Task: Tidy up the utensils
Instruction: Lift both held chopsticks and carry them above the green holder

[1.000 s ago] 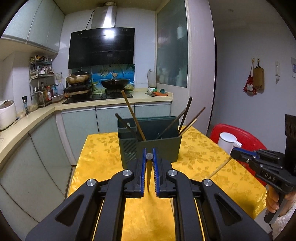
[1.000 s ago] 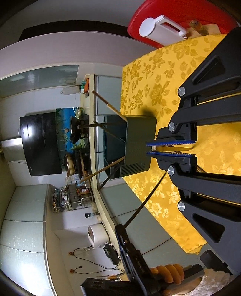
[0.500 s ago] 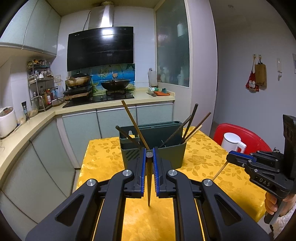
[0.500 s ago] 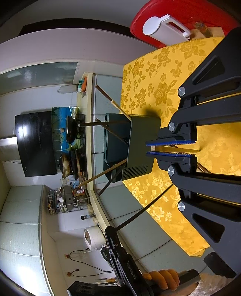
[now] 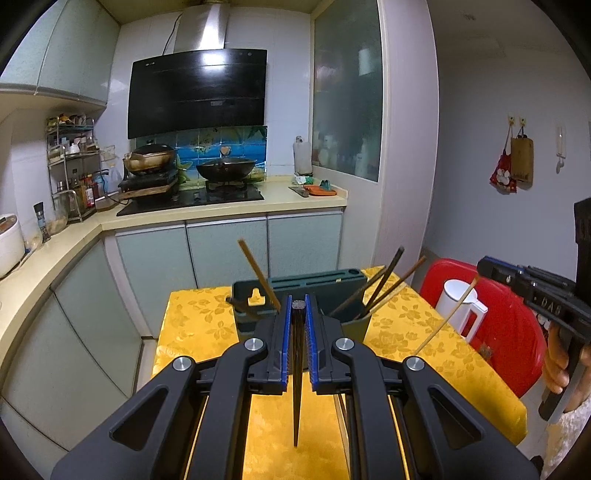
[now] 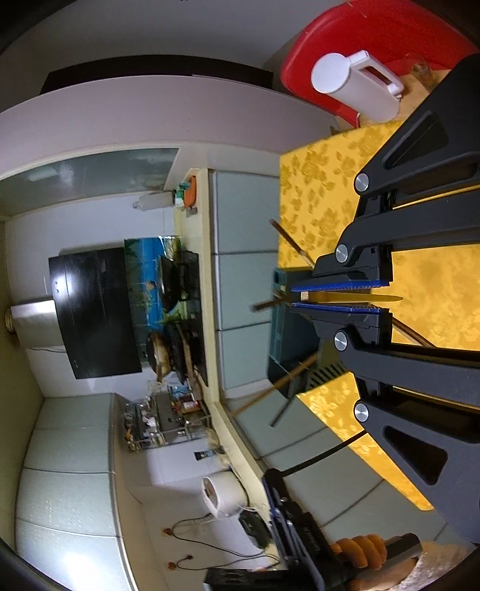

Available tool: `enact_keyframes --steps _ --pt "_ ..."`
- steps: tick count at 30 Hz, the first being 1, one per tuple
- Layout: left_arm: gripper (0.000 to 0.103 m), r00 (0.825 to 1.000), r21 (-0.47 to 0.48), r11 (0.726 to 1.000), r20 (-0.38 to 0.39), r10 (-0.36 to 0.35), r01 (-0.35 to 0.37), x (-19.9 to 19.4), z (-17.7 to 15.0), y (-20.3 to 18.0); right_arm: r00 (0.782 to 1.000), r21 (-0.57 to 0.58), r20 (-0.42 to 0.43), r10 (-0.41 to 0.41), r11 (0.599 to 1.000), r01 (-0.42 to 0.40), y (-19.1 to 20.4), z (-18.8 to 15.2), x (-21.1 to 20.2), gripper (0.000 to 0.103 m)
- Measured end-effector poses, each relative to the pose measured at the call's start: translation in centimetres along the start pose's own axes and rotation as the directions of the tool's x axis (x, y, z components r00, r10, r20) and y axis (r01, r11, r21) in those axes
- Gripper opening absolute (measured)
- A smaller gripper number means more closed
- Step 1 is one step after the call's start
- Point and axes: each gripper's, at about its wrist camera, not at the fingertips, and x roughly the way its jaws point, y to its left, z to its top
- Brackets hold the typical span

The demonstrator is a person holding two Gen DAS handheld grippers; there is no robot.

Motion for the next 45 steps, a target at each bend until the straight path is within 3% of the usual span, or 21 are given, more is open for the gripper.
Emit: enact_keyframes --steps 11,24,31,45 --pt "0.007 0.999 0.006 1.000 0.043 -0.001 0.001 1.3 6.4 -1.3 0.998 0.034 0.067 -0.014 0.999 0.012 -1.3 6.2 -0.3 0.007" --pt "0.007 0.991 -0.018 0.998 0.113 0.064 -0.063 5.5 13.3 -2.5 0.992 0.029 0.109 -0.069 0.997 0.066 -2.0 9.1 2.7 0.007" --pt "0.007 0.990 -0.054 0.995 0.103 0.095 -0.090 9.1 13.5 -1.8 0.994 0.026 0.079 -0.075 0.997 0.073 -2.1 9.5 5.4 0.007" --pt "0.007 0.994 -0.091 0.990 -0.001 0.105 -0.105 13.0 9.5 0.5 0.997 0.006 -0.058 -0.053 0.999 0.053 -0.2 7.5 11.9 0.007"
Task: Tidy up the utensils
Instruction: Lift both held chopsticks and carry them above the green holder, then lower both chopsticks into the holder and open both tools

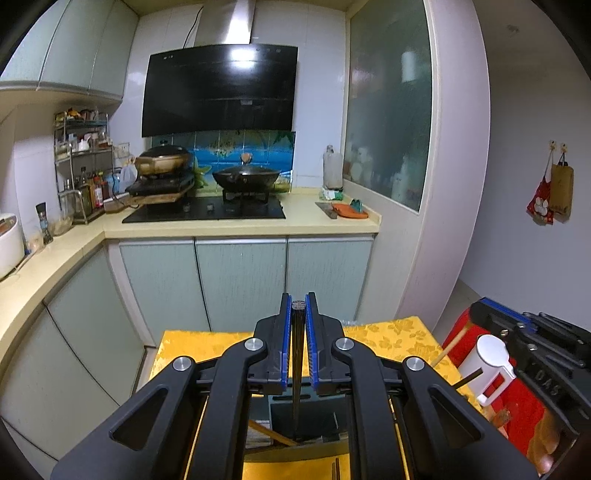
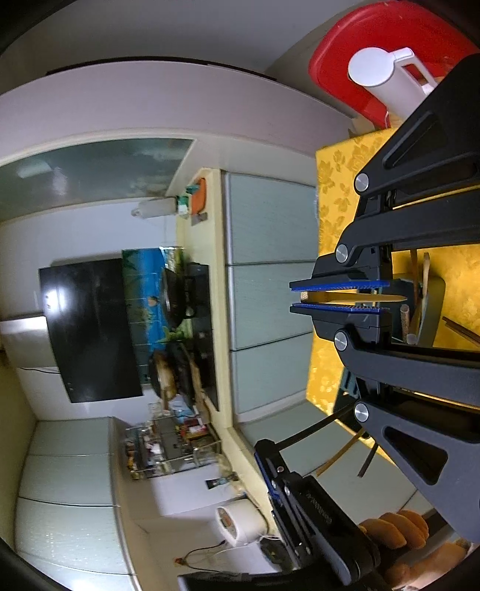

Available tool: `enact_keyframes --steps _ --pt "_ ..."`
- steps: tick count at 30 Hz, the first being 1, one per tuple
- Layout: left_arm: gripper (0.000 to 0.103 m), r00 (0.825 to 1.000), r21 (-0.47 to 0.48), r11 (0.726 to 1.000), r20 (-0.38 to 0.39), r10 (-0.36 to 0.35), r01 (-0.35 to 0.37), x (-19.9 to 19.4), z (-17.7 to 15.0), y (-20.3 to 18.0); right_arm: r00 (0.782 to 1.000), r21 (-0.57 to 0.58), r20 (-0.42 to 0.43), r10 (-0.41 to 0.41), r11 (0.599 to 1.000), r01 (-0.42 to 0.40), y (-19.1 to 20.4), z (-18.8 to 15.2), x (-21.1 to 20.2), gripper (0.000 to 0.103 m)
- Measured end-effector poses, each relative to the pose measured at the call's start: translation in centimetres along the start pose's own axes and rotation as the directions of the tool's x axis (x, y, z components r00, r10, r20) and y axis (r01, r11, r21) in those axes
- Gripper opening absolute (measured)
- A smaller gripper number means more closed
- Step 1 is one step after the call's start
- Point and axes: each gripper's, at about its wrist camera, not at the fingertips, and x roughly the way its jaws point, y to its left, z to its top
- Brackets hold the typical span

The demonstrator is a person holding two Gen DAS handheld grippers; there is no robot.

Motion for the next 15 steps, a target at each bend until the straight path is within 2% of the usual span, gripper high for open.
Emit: enact_keyframes --steps 9,13,14,15 --pt "0.007 0.999 0.003 1.000 -0.043 0.002 -0.002 0.8 -2.1 0.5 0.998 -0.012 -0.056 -0.009 1.000 0.008 1.0 -1.3 2.0 0.007" --pt "0.008 0.999 -0.004 1.000 -0.038 0.004 -0.004 0.5 -2.2 0.8 0.998 0.003 -0.070 0.009 1.000 -0.008 0.9 -1.4 2.5 0.008" --pt "0.010 0.999 -0.004 1.000 -0.039 0.001 -0.001 0.4 -2.2 0.8 0.997 0.007 -0.076 0.012 1.000 -0.011 0.8 -1.4 2.6 0.009" --pt "0.016 0.999 -0.005 1.000 -0.040 -0.001 0.001 0.3 -2.2 0.9 0.996 0.012 -0.083 0.017 1.000 -0.016 0.8 -1.5 2.7 0.009"
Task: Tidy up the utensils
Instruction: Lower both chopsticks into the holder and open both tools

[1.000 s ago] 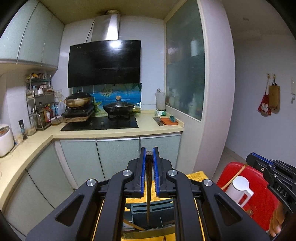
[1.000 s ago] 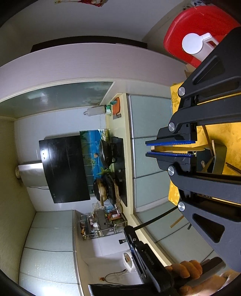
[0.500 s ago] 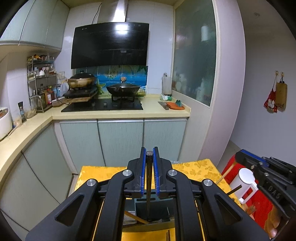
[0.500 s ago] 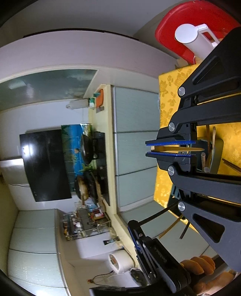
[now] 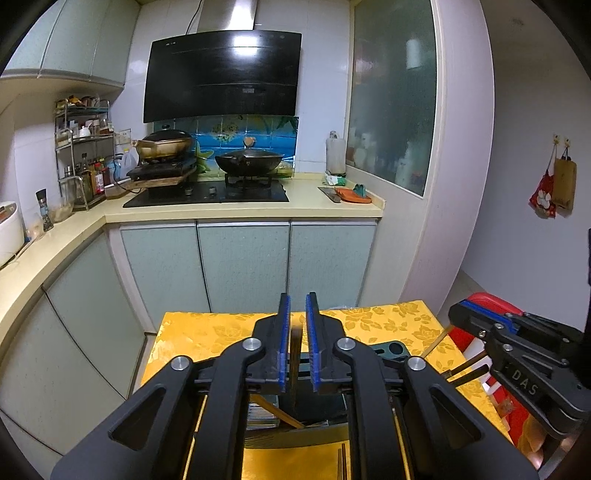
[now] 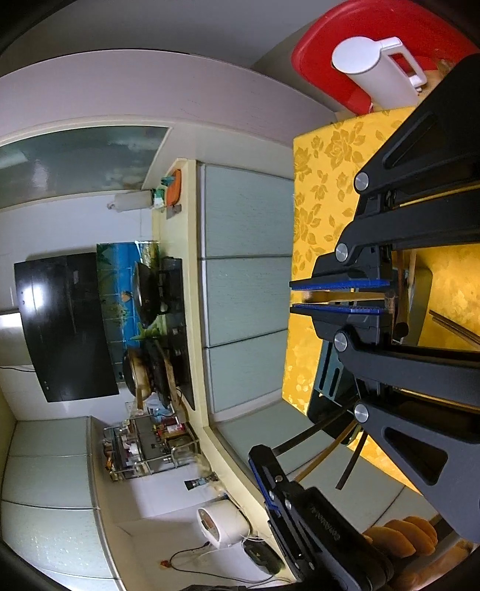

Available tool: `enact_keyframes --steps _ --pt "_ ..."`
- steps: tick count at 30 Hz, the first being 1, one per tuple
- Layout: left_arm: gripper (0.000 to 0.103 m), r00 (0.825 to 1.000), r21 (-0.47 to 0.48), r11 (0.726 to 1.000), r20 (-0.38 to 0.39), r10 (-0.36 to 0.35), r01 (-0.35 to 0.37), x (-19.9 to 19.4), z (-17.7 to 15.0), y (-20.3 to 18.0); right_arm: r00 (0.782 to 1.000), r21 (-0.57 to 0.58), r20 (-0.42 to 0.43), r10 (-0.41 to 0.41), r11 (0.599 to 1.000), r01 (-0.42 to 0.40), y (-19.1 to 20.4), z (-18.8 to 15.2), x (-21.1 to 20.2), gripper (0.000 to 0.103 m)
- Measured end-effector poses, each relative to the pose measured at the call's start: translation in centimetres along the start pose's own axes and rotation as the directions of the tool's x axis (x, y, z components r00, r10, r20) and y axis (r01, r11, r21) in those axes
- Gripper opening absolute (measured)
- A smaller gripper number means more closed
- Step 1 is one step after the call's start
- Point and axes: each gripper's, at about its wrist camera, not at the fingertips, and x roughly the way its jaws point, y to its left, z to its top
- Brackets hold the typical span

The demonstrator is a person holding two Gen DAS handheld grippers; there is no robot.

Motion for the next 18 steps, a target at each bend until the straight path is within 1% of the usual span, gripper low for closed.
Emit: enact_keyframes --steps 1,2,3,4,6,10,12,15,18 --pt "0.022 1.000 -0.003 1.000 0.001 -0.002 0.002 -0.2 0.1 0.1 1.000 0.003 -0.003 0.002 1.000 -0.002 -0.1 0.0 0.0 0.010" --pt "0.034 1.000 -0.006 1.000 0.005 -0.001 0.001 -0.4 0.0 0.2 1.000 0.006 -0.006 0.004 1.000 -0.003 -0.2 -0.1 -0.1 0.012" --pt "0.042 1.000 -0.010 1.000 0.018 0.002 -0.002 -0.7 0.1 0.4 1.000 0.013 -0.006 0.002 1.000 -0.002 -0.2 -0.1 -0.1 0.023" --pt "0.044 1.000 -0.011 1.000 0.024 0.004 -0.003 -0.9 0.1 0.4 1.000 0.021 -0.002 0.000 1.000 0.000 -0.4 -0.1 -0.3 0.035" --pt "0.051 1.000 -0.013 1.000 0.030 -0.001 0.001 -1.3 0.1 0.6 1.000 0.032 0.011 -0.003 0.999 0.003 -0.5 -0.1 -0.6 0.041" --pt "0.060 0.999 -0.022 1.000 0.035 -0.006 0.007 -2.1 -0.2 1.1 1.000 0.030 0.025 -0.007 1.000 0.006 -0.8 -0.1 -1.6 0.041" --pt "0.067 0.999 -0.021 1.000 0.040 -0.008 0.009 -2.5 -0.5 1.2 0.999 0.023 0.036 -0.012 1.000 0.011 -0.9 -0.2 -2.2 0.041" --pt "0.074 0.998 -0.011 1.000 0.054 -0.013 0.013 -3.4 -1.3 1.4 0.998 0.010 0.058 -0.019 1.000 0.018 -0.9 -0.6 -3.5 0.042" --pt "0.075 0.998 -0.004 1.000 0.053 -0.019 0.019 -4.0 -2.3 1.6 0.997 -0.002 0.076 -0.028 1.000 0.028 -0.9 -1.2 -4.8 0.041"
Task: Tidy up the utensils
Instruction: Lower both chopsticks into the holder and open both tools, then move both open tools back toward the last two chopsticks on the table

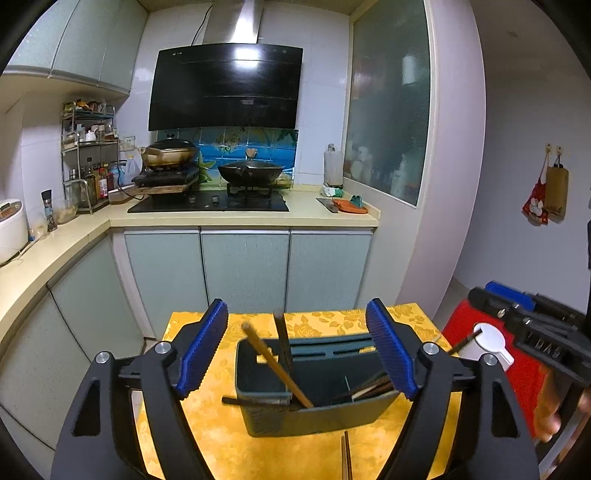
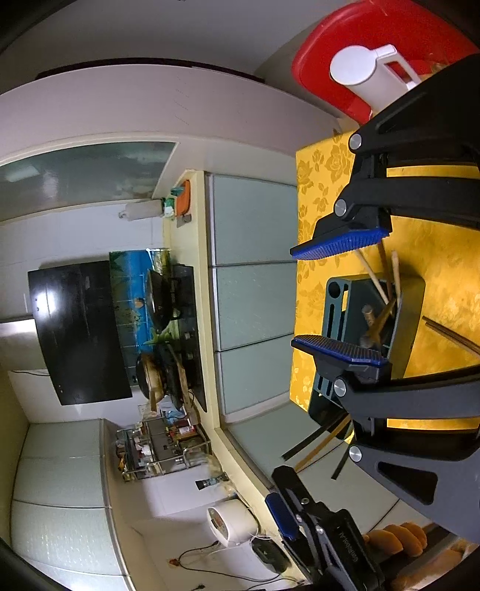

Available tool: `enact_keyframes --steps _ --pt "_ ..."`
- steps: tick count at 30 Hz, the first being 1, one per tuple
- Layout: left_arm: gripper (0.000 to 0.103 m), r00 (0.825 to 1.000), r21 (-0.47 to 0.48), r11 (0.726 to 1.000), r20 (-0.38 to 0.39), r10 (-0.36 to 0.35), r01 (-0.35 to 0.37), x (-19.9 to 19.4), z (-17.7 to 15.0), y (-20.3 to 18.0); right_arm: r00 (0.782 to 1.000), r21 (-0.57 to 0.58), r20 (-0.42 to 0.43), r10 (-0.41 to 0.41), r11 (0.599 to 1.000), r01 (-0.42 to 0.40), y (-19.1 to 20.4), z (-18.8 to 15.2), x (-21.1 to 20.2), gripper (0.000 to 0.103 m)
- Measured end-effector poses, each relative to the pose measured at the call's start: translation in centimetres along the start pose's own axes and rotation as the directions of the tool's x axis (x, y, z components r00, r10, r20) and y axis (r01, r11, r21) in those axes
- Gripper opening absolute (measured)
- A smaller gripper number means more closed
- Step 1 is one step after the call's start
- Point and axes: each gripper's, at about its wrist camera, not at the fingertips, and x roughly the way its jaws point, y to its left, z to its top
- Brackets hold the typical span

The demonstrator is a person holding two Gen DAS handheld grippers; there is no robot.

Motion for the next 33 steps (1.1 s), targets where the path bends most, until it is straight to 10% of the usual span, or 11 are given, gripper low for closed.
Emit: enact_keyframes --steps 13,33 --pt "0.076 0.999 0.038 0.999 -0.040 0.005 -0.003 -2.6 -6.8 1.2 0.997 -0.132 0.061 -0.047 0.990 0.054 1.9 -7.0 -5.2 0.041" --pt "0.076 0.986 0.030 0.999 -0.163 0.041 -0.036 -4.7 -20.0 1.4 0.995 -0.137 -0.069 -0.073 0.989 0.063 3.1 -20.4 -4.8 0.041"
